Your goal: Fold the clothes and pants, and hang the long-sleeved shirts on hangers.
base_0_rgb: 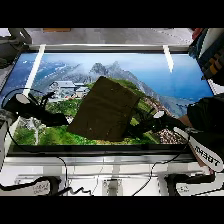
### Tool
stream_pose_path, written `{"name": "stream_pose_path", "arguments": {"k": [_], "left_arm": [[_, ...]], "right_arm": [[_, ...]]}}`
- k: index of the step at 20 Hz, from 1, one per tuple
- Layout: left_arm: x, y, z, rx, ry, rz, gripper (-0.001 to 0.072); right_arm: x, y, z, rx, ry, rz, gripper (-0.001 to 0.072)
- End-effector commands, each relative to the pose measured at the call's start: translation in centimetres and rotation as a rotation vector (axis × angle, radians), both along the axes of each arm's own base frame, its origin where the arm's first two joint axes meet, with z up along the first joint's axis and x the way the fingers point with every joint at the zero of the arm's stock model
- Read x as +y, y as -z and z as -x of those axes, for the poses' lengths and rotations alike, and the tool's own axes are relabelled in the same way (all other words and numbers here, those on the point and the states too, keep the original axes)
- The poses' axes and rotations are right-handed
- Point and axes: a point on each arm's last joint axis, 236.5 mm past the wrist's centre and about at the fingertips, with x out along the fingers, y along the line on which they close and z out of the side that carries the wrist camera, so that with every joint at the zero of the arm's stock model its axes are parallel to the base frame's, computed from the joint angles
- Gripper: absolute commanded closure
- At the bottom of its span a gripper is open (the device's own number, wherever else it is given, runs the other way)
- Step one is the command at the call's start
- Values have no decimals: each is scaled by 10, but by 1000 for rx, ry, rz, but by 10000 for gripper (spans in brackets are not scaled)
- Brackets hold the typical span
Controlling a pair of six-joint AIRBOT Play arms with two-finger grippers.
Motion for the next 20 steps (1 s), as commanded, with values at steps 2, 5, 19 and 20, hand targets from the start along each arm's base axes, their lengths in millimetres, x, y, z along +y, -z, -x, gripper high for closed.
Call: {"name": "stream_pose_path", "arguments": {"k": [2,5,19,20], "left_arm": [[9,25,32,73,-7,40,107],[9,43,31,41,-73,61,107],[-40,31,-36,-241,-210,192,675],[-40,15,-43,-275,-191,203,675]], "right_arm": [[3,-3,-2,-8,3,-17,660],[3,-3,-2,-8,3,-18,660],[13,-53,-32,-170,-67,-71,661],[15,-68,-40,-219,-77,-79,661]]}}
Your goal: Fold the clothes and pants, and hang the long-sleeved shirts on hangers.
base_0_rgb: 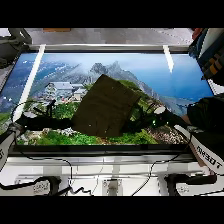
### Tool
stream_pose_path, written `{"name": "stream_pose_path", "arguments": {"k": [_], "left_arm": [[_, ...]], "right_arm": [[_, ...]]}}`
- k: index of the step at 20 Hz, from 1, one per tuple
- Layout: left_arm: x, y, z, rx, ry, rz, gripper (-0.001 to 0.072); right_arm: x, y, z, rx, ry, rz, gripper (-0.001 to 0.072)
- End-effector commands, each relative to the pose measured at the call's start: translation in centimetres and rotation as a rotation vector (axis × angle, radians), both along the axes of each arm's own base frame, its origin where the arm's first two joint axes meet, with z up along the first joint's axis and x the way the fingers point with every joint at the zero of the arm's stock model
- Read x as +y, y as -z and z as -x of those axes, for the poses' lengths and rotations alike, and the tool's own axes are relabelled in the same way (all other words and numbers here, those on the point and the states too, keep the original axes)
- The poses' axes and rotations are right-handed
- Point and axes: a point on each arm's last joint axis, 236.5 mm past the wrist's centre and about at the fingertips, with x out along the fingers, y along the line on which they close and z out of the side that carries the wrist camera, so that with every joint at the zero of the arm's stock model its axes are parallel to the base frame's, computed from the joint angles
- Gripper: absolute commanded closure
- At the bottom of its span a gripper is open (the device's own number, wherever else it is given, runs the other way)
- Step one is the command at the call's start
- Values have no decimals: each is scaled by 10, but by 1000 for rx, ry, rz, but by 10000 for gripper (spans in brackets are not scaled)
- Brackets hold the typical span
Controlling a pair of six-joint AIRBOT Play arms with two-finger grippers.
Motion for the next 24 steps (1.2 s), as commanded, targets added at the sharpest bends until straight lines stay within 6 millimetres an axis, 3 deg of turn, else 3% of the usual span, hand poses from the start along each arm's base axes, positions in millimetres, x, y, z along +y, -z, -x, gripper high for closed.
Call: {"name": "stream_pose_path", "arguments": {"k": [1,2,4,6,7,10,12,14,16,17,19,21,24], "left_arm": [[-4,-45,-21,-116,21,31,676],[-2,-73,-31,-191,32,20,676],[3,-151,-50,-407,37,-33,676],[3,-247,-48,-657,43,-97,676],[1,-296,-38,-790,38,-135,675],[3,-423,17,-1177,-66,-244,675],[-1,-479,69,-1376,-123,-286,675],[-8,-516,120,-1530,-153,-312,675],[-14,-537,160,-1634,-184,-315,676],[-16,-541,170,-1639,-203,-289,676],[-9,-529,166,-1544,-258,-249,676],[-2,-483,137,-1303,-295,-181,676],[-20,-383,86,-897,-232,8,676]], "right_arm": [[6,-46,-21,-137,-37,-34,661],[8,-67,-29,-199,-41,-47,661],[12,-120,-41,-338,-48,-82,661],[14,-186,-47,-508,-50,-121,661],[13,-219,-45,-593,-50,-139,661],[7,-323,-21,-856,-49,-197,661],[0,-379,10,-955,-16,-240,660],[-9,-421,44,-995,35,-288,661],[-18,-448,71,-1037,81,-322,661],[-22,-456,77,-1047,108,-329,661],[-28,-453,73,-1013,161,-296,661],[-39,-420,44,-931,227,-174,661],[-44,-341,-13,-761,306,-49,661]]}}
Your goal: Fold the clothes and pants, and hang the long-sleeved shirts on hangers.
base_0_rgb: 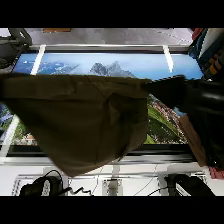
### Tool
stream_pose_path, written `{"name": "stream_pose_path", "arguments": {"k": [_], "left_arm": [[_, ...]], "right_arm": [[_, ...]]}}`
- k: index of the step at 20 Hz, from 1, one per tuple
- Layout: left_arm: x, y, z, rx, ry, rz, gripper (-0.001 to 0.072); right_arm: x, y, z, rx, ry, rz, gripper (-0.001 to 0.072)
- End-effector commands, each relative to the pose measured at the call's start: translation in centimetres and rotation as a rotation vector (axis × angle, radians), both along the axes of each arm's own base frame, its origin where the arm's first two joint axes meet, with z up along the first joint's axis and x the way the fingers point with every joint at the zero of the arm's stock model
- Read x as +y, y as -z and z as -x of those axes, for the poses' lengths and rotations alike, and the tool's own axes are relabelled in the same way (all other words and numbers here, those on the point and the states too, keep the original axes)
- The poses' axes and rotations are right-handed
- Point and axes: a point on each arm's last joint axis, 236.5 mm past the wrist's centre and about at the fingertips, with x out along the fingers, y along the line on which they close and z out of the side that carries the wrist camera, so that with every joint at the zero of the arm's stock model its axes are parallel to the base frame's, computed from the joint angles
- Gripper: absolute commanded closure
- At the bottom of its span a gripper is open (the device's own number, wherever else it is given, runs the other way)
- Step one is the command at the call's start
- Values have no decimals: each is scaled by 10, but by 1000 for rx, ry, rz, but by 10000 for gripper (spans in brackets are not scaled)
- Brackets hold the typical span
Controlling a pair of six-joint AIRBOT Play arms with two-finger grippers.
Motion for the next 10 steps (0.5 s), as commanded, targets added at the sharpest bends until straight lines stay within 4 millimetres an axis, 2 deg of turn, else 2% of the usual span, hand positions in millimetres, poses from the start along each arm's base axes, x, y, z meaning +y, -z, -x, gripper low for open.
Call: {"name": "stream_pose_path", "arguments": {"k": [1,3,4,5,6,7,10], "left_arm": [[-19,105,-42,402,129,225,676],[-31,191,-77,578,183,255,676],[-33,232,-93,634,171,234,676],[-35,263,-110,672,150,211,676],[-40,284,-127,701,127,214,676],[-49,293,-140,722,123,243,676],[-72,299,-160,746,168,231,676]], "right_arm": [[-8,85,-60,195,152,45,661],[-5,156,-101,297,239,53,661],[-5,186,-121,330,293,52,661],[-8,209,-143,341,353,48,660],[-11,228,-163,351,402,49,660],[-15,242,-179,353,442,50,661],[-28,262,-198,367,477,84,661]]}}
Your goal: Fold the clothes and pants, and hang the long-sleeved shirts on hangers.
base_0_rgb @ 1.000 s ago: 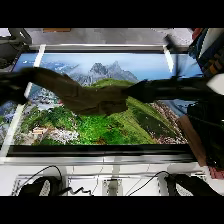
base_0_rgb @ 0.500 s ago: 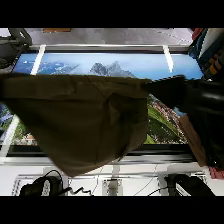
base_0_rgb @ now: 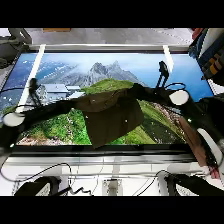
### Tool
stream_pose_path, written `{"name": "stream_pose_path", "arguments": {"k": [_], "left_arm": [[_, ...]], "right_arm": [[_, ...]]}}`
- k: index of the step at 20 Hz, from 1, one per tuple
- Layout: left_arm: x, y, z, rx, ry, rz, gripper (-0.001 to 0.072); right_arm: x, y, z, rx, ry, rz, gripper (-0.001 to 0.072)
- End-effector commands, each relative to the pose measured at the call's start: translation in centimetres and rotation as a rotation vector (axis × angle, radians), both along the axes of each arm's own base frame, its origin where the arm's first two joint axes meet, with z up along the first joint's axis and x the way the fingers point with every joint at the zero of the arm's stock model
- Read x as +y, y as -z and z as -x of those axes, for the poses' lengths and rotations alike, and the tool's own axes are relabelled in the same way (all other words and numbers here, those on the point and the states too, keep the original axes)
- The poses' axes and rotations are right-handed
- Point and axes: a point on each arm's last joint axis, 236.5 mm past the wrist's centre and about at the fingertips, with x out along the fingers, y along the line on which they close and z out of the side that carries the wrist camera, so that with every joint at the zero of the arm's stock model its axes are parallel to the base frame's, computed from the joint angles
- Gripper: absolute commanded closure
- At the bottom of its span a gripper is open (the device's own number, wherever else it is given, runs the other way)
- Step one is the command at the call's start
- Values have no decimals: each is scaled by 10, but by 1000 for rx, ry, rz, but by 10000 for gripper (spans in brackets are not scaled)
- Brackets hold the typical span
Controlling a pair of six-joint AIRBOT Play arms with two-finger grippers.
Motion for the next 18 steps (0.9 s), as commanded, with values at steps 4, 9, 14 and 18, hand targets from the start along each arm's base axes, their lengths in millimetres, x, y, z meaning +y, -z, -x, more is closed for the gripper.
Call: {"name": "stream_pose_path", "arguments": {"k": [4,9,14,18], "left_arm": [[-48,41,19,228,136,79,676],[-62,72,104,544,347,29,676],[-77,115,140,667,402,-70,516],[-79,124,113,609,326,-69,8]], "right_arm": [[-58,60,0,184,-24,162,661],[-127,94,101,604,-237,362,660],[-138,132,152,757,-337,424,647],[-142,138,111,542,-343,489,155]]}}
